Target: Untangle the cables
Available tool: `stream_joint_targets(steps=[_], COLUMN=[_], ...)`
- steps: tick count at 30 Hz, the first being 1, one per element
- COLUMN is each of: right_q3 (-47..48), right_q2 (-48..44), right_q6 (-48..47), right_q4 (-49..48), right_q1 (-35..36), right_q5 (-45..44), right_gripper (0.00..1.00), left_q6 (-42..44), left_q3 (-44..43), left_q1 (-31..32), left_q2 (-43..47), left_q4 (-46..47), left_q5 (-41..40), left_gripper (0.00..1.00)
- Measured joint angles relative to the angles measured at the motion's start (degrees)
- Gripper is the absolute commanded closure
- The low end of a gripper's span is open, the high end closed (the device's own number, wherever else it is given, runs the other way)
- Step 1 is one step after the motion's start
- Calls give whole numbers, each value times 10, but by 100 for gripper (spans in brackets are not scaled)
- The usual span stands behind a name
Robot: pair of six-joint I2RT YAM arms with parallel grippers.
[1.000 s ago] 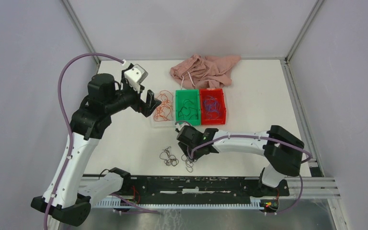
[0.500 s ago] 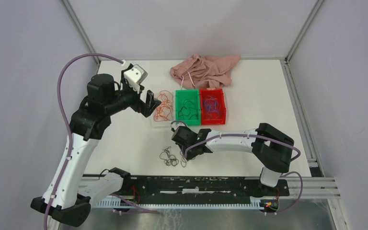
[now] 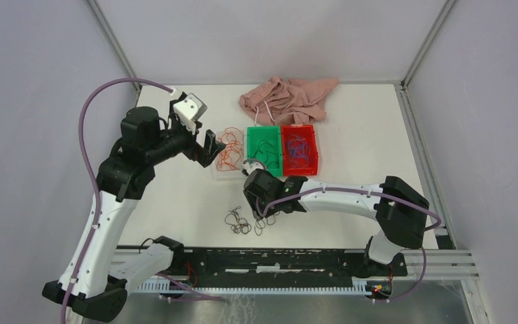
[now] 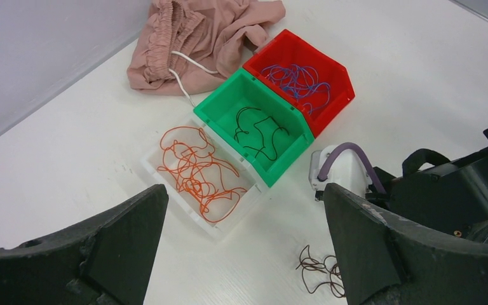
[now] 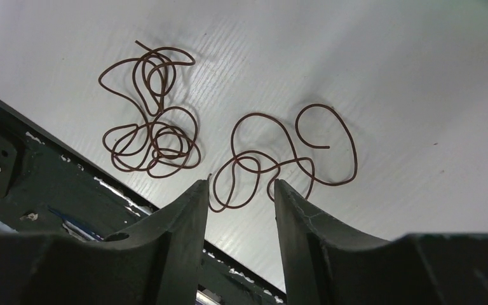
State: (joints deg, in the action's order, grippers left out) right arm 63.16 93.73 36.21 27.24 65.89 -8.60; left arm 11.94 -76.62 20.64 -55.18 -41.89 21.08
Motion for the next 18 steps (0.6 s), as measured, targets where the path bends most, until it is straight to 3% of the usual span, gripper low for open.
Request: stream_joint_targets(steps=[10, 13, 18], right_q3=[6, 24, 30], right_q2=[68, 99, 115], right_q6=[43, 47, 47], right_q4=[-3, -7, -17], right_q1=[0, 0, 0], right_q5=[-15, -29, -46], right_gripper=[57, 66, 91], left_q6=[14, 14, 15], left_q3=[2, 4, 10], left_q1=[0, 0, 0], left_q2=[5, 7, 11], left_q4=[0, 1, 1], left_q5=[0, 0, 0], left_gripper=[1, 1, 1])
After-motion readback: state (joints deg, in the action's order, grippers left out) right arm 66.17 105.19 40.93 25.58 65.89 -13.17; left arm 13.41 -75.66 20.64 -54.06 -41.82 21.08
